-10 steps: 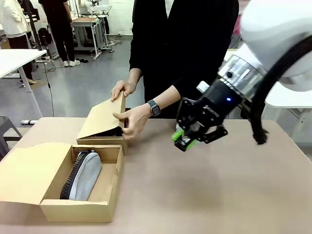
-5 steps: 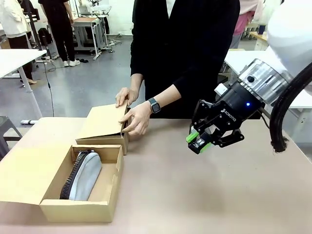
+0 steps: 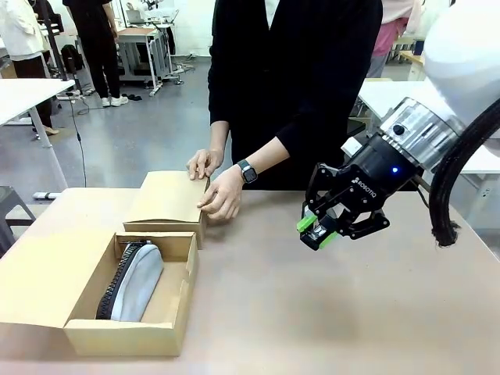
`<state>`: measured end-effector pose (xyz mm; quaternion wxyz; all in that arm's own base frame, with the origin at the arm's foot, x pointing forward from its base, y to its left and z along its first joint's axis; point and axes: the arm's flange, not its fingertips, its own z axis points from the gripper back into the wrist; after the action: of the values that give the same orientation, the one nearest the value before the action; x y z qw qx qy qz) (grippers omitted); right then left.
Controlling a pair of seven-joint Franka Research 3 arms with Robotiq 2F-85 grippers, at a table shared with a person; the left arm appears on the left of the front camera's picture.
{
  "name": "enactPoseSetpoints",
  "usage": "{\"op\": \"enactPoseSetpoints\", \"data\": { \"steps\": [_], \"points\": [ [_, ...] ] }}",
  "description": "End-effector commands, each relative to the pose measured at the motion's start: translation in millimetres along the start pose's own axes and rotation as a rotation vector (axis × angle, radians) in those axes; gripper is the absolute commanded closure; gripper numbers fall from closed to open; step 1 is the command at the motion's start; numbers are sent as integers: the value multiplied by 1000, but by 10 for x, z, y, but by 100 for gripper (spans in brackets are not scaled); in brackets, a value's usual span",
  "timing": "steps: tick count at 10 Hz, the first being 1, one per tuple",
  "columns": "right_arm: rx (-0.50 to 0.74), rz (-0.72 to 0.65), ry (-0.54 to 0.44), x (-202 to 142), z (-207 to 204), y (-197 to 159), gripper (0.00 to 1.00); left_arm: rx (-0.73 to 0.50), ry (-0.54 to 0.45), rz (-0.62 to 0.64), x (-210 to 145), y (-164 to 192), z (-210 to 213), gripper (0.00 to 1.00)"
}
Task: Place items inside the box.
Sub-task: Pick up a Pencil pouch or Stapler and place it inside the Mailer Box closest to the robot.
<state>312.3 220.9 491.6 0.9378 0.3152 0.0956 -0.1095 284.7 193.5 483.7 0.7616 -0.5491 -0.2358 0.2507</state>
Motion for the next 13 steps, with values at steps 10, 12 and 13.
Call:
{"op": "enactPoseSetpoints", "data": {
  "steps": [10,12,13],
  "points": [
    [-78,144,106,61,-922,1087,100,-13,2,-13,-47,17,-7,0],
    [-124,188,115,-44,-1491,1569,100,-13,2,-13,-47,17,-7,0],
    [-165,215,126,-125,-1758,1722,100,-13,2,-13,-47,17,-7,0]
  ]
}}
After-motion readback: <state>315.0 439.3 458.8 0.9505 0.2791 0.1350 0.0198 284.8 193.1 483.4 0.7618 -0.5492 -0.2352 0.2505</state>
